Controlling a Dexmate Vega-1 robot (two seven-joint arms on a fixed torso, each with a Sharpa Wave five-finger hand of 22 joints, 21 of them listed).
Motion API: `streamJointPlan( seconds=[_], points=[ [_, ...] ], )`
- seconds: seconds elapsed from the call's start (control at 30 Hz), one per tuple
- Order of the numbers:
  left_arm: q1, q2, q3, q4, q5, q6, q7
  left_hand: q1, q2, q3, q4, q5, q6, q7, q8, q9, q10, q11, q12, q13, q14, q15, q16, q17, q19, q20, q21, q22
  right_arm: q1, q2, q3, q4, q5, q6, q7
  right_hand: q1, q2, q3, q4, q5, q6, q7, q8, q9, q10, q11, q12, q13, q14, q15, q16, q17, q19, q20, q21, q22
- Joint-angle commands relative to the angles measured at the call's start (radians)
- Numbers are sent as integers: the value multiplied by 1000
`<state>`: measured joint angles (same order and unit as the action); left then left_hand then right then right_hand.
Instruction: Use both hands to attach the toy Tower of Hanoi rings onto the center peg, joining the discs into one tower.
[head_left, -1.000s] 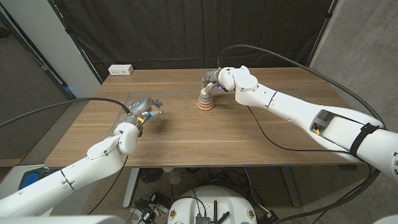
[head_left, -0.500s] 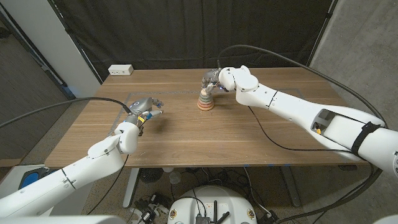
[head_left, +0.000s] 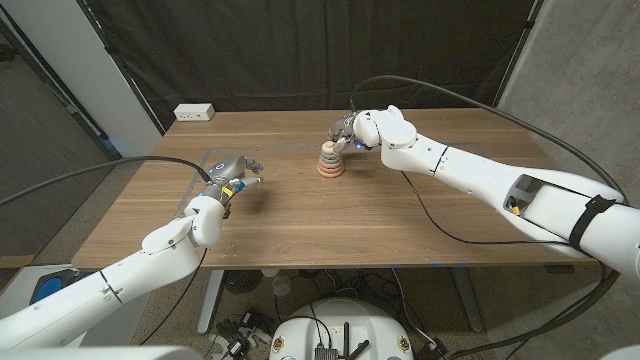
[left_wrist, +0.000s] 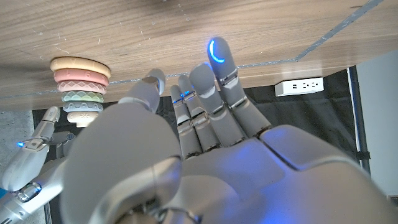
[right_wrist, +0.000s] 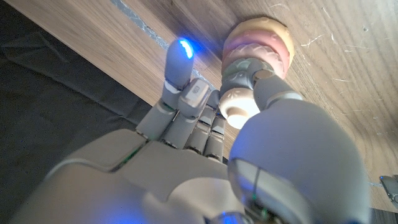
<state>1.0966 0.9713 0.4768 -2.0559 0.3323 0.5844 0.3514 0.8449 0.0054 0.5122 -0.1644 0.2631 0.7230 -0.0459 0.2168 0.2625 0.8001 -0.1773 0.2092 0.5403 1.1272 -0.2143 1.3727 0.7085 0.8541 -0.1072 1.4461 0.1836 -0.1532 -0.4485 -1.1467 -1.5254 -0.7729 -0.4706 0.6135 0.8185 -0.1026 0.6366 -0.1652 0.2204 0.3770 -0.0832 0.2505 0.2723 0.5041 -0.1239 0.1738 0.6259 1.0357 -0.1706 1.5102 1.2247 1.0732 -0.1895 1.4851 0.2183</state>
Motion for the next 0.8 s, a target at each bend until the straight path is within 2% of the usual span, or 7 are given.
streamJointPlan(
  seconds=[0.03,0.33,0.37,0.43,0.47,0.8],
  points=[
    [0,0,0,-2,2,1,2,-9,0,9,-3,-1,9,4,-2,3,7,-3,5,5,-5,-4,3,0,-7,-103,5,2,-7,-16,11,-36,-30,-8,20,2,-12,6,-1,-4,-18,3,-10,1,-14,6,4,-2,-18,-46,-13,-6,-6,-32,-7,0],
    [4,0,-2,-7,2,3,5,-9,0,10,-3,-1,12,3,-2,4,9,-1,5,7,-3,-4,6,1,-8,-102,5,2,-46,-49,49,-97,-41,-24,-4,-2,-15,7,1,-8,-29,7,-16,0,-27,4,7,-7,-25,-46,-18,-4,-12,-32,-9,-2],
    [5,1,-3,-7,2,2,5,-9,1,11,-3,-1,13,4,-2,4,10,0,6,7,-1,-4,8,3,-8,-103,5,2,-54,-56,57,-106,-39,-22,-16,-3,-15,6,1,-9,-27,4,-15,0,-28,3,7,-8,-25,-46,-18,-3,-12,-32,-10,-2],
    [6,0,-4,-7,1,2,7,-10,0,11,-3,-1,13,4,-2,4,9,-2,5,8,0,-4,9,3,-8,-102,6,2,-70,-68,71,-125,-37,-25,-29,-8,-17,7,3,-12,-1,-23,-6,-1,-25,-8,13,-13,-27,-46,-18,1,-17,-31,-10,-1],
    [6,0,-4,-8,1,2,7,-10,0,11,-3,-1,13,4,-2,4,9,-2,5,8,-3,-4,6,1,-8,-102,6,2,-79,-75,77,-136,-39,-28,-36,-9,-17,7,3,-13,5,-25,-4,-1,-25,-13,14,-15,-35,-46,-25,-4,-17,-31,-9,1],
    [10,0,-12,4,-11,-15,12,-11,0,13,-3,-1,0,1,-8,5,-1,-1,-1,8,-10,-4,2,-5,-9,-103,7,2,-173,-143,140,-263,-88,-80,-98,-6,-10,12,2,-15,34,-20,4,-3,0,-27,25,-26,-38,-46,-26,-2,-28,-31,-10,0]
  ],
)
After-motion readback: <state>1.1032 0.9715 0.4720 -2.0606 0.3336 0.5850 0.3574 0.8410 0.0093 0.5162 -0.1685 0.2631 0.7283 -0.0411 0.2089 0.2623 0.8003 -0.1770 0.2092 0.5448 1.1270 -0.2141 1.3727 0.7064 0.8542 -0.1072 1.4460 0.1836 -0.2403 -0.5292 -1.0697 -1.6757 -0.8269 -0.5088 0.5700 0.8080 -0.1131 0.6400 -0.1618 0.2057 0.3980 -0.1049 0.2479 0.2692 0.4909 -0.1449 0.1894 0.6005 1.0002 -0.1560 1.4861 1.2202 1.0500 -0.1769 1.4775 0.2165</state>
